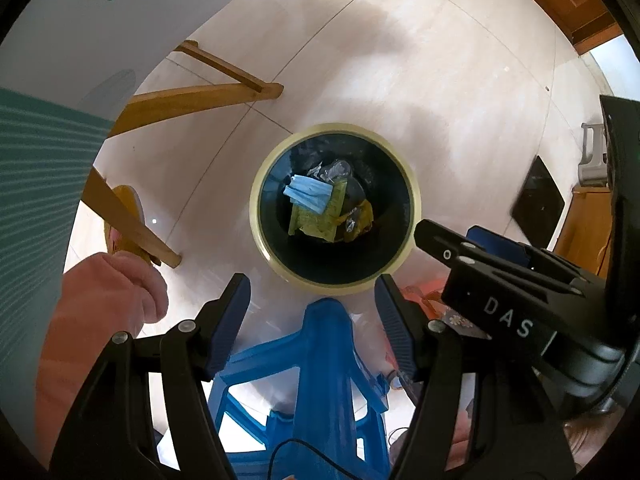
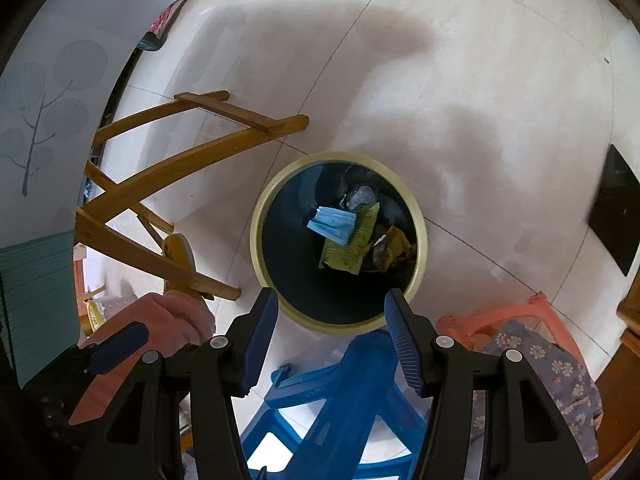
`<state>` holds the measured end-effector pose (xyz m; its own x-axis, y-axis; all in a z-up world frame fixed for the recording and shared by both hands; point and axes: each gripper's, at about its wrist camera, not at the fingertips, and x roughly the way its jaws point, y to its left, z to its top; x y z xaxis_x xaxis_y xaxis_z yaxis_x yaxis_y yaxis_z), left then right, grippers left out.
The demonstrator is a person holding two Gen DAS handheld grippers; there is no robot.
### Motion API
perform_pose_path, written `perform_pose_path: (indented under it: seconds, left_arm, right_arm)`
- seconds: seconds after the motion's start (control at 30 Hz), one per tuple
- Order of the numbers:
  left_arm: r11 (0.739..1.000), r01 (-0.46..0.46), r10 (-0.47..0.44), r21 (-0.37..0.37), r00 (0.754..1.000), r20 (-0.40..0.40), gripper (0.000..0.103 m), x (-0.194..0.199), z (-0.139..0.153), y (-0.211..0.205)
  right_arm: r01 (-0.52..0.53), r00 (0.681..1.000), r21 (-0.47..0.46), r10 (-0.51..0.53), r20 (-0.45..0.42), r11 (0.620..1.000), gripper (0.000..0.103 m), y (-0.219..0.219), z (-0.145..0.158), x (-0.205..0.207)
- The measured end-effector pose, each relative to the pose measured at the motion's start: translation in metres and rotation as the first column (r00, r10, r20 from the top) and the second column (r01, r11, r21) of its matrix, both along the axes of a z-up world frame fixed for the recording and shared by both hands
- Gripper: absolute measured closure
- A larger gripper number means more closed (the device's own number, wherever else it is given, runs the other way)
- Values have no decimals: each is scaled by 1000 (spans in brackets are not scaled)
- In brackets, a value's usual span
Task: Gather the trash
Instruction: 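Open the right gripper over the bin while the left gripper releases the mask, then move both tools back over the table toward the remaining trash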
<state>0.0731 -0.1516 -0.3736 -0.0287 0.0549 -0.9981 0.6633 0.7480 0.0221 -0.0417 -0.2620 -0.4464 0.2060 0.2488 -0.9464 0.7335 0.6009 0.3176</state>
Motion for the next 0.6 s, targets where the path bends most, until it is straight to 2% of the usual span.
perform_pose_path:
  seconds: [0.37, 0.47, 0.6]
  left_arm:
    - [1000, -11, 10, -25, 999, -48, 42, -7, 25, 18]
    - [999, -19, 17, -37, 997, -78, 42, -10, 33, 23]
    - [998, -18, 11, -56, 992, -126, 42, -18, 46, 28]
  right_arm:
    - [-3, 1000, -29, 3, -3, 1000, 46, 11, 28, -11]
    - [8, 1000, -43, -9, -17, 999, 46, 16, 44, -16]
    - [12, 1000, -69, -14, -28, 998, 46, 22, 80, -24]
